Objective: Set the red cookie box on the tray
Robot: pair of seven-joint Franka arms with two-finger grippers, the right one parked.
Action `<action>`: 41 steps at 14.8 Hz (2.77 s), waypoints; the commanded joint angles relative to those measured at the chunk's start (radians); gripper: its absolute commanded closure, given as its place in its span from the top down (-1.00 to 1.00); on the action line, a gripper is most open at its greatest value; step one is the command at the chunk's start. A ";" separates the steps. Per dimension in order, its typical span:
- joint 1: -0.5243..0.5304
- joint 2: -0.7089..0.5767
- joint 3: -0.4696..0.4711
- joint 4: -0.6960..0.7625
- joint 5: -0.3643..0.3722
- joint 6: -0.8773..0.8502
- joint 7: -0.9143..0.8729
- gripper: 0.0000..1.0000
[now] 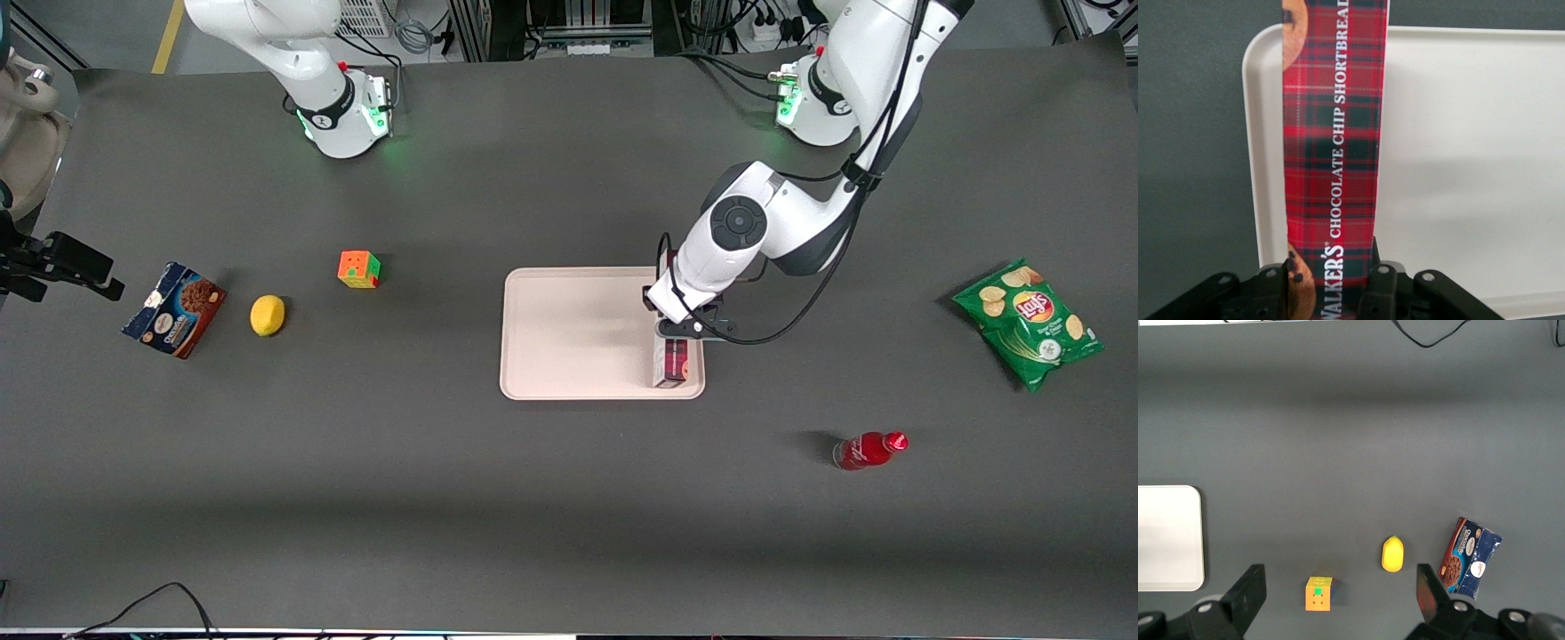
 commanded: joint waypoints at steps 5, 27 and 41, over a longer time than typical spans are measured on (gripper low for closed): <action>-0.038 0.023 0.051 0.017 0.031 0.033 -0.052 -0.88; -0.022 -0.095 0.063 0.095 0.027 -0.153 -0.054 1.00; 0.038 -0.388 0.470 0.314 -0.114 -0.773 0.750 1.00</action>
